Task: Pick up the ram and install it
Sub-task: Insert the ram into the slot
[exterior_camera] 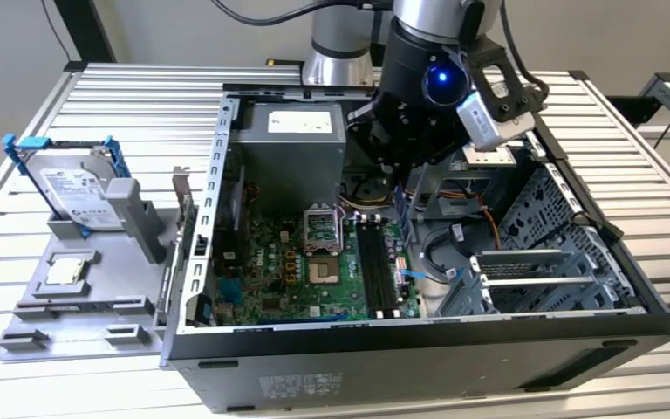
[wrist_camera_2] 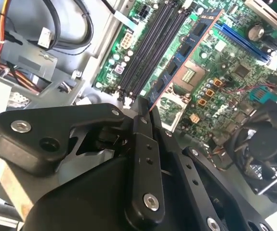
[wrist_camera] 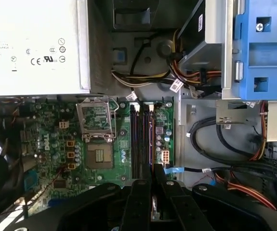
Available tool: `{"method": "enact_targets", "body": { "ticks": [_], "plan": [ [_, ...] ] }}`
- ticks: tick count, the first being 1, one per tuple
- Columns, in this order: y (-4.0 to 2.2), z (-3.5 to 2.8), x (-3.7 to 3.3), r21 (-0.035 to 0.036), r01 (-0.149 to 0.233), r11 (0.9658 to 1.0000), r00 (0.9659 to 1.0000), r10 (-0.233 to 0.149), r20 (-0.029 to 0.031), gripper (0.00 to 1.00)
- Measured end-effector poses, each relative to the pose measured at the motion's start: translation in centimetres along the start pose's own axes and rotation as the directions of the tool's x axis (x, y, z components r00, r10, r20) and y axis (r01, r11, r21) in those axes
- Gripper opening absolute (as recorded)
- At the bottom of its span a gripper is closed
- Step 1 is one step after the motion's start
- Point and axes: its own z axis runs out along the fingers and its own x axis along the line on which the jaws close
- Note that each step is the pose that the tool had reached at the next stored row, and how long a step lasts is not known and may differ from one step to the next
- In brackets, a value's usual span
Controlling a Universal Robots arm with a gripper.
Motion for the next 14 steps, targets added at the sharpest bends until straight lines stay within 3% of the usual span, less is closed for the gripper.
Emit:
{"method": "enact_targets", "body": {
  "ticks": [14],
  "plan": [
    [0.05, 2.55, -0.58, 0.0001, 0.002, 1.0, 1.0, -0.002, 0.0, 0.0]
  ]
}}
